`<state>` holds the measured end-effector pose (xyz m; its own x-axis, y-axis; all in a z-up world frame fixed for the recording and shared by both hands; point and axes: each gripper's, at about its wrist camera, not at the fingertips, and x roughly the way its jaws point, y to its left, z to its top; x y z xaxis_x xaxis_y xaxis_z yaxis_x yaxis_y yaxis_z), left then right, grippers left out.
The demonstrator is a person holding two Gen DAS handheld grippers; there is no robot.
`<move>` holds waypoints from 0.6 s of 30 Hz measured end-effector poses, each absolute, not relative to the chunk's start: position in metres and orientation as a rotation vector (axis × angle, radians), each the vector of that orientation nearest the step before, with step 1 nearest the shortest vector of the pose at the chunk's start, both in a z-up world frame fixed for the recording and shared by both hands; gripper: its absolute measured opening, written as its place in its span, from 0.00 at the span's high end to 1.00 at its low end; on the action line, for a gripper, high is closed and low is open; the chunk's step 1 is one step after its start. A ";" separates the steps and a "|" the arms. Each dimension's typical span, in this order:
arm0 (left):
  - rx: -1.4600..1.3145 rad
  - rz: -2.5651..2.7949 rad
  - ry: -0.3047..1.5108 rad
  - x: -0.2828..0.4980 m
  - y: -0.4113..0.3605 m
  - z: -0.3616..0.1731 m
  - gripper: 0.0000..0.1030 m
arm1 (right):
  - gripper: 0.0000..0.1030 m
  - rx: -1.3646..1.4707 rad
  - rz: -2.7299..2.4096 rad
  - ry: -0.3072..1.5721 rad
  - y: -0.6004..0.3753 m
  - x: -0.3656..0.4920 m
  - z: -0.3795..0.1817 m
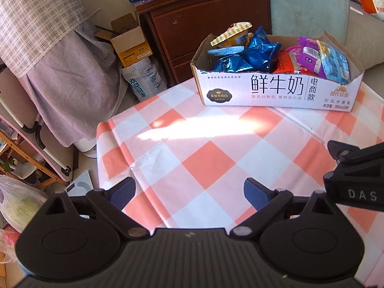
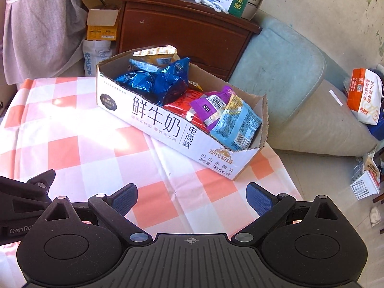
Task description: Organize snacks
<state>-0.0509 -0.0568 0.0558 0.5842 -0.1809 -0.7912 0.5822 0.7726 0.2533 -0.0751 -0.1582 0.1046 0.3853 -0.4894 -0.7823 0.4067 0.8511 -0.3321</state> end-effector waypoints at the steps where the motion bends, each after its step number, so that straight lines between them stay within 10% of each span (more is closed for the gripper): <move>1: 0.530 -0.467 0.839 -0.052 -0.053 0.055 0.06 | 0.05 -0.092 -0.567 1.027 -0.155 -0.076 0.103; 18: 0.366 -0.450 0.875 -0.051 0.014 0.067 0.06 | 0.03 0.332 -0.525 1.069 -0.148 -0.098 0.050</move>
